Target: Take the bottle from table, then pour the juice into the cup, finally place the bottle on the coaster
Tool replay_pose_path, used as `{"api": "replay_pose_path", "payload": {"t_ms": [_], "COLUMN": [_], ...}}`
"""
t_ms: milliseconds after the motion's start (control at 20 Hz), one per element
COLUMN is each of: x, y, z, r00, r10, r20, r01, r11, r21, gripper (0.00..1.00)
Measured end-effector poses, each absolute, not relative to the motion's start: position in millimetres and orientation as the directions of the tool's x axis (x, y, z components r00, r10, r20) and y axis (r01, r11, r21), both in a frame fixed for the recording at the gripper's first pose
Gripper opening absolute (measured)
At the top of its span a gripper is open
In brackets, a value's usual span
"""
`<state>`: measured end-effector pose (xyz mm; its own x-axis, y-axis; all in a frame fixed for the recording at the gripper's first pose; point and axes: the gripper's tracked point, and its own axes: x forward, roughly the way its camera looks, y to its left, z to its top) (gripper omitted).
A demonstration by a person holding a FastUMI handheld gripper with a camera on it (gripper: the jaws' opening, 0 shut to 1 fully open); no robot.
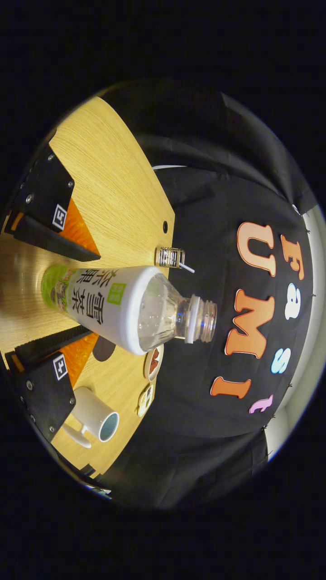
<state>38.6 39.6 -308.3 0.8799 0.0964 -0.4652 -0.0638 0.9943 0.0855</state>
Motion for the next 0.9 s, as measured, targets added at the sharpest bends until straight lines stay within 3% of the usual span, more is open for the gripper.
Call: {"api": "replay_pose_path", "payload": {"t_ms": [150,400,900], "x": [38.9,41.4,55.7], "y": [42.9,41.3,41.0], "z": [-307.6,-305.5,-267.0], "r00": [0.877,0.872,0.889], "r10": [0.143,0.188,0.324], "r20": [-0.458,-0.452,-0.323], "r01": [-0.07,-0.079,-0.052], "r11": [0.983,0.966,0.773], "r21": [0.172,0.248,0.632], "gripper": [0.65,0.6,0.58]}}
